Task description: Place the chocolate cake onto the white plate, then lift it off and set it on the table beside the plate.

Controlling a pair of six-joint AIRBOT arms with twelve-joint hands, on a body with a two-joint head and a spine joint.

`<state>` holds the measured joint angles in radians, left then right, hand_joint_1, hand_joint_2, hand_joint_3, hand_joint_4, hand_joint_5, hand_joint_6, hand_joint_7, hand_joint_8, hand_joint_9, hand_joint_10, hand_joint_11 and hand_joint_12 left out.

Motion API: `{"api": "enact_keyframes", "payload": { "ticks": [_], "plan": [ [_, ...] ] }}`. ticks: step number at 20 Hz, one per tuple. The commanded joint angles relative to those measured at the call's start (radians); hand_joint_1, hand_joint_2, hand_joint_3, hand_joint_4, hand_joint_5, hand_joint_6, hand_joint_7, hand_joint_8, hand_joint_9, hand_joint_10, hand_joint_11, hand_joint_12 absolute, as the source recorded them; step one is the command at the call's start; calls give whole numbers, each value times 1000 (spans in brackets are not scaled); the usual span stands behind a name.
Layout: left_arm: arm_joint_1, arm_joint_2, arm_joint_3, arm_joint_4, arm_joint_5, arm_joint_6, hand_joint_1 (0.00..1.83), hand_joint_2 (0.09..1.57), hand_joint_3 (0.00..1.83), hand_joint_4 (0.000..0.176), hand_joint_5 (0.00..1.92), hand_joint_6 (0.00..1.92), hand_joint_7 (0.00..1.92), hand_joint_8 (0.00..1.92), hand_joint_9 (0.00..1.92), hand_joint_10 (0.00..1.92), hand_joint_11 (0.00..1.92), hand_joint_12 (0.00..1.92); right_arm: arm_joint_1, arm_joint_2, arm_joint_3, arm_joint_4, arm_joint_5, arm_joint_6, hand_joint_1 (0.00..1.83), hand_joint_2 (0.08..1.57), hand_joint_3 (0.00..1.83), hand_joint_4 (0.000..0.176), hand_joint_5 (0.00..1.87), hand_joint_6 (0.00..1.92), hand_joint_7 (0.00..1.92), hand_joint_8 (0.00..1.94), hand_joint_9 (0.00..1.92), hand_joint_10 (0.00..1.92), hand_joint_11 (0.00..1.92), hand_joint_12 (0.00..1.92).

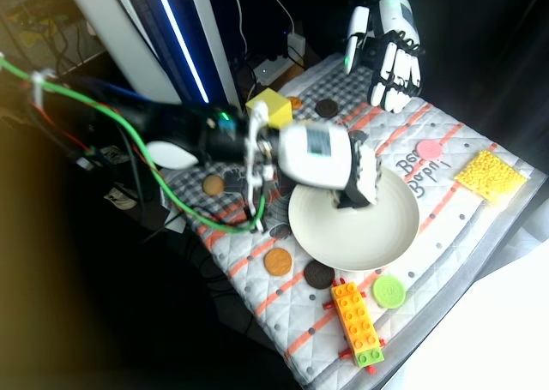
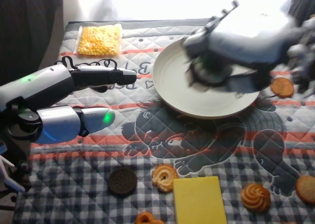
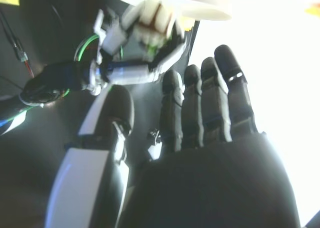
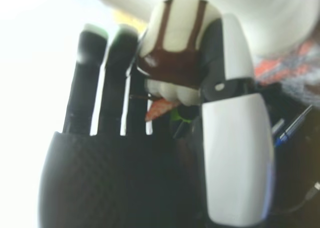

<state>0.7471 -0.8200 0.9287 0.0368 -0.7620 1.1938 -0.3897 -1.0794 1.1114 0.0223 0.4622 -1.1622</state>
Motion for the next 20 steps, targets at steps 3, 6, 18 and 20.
{"api": "enact_keyframes", "payload": {
  "ticks": [3, 6, 18, 20],
  "plan": [
    [12, 14, -4, -30, -145, -11, 515, 1368, 3, 0, 379, 2, 259, 0, 219, 29, 0, 970, -25, 75, -41, -75, 157, 73, 1199, 1239, 0, 0, 740, 1273, 765, 1468, 659, 1688, 631, 1921],
    [28, 25, -9, -46, -165, -11, 486, 1375, 1, 0, 373, 5, 254, 3, 207, 14, 0, 872, -131, 162, -89, -128, 208, 185, 1283, 1269, 11, 0, 654, 1337, 687, 1556, 655, 1710, 608, 1921],
    [36, 26, -6, -63, -155, -11, 644, 1401, 0, 0, 395, 5, 247, 4, 277, 18, 0, 1195, -381, 212, -105, -100, 229, 300, 1151, 1192, 0, 0, 303, 852, 518, 1010, 410, 1349, 268, 1921],
    [36, 27, -6, -63, -156, -11, 623, 1398, 1, 0, 405, 7, 267, 6, 298, 22, 0, 1228, -389, 220, -110, -94, 228, 300, 842, 1109, 0, 68, 3, 76, 55, 170, 31, 704, 1, 1377]
  ]
}}
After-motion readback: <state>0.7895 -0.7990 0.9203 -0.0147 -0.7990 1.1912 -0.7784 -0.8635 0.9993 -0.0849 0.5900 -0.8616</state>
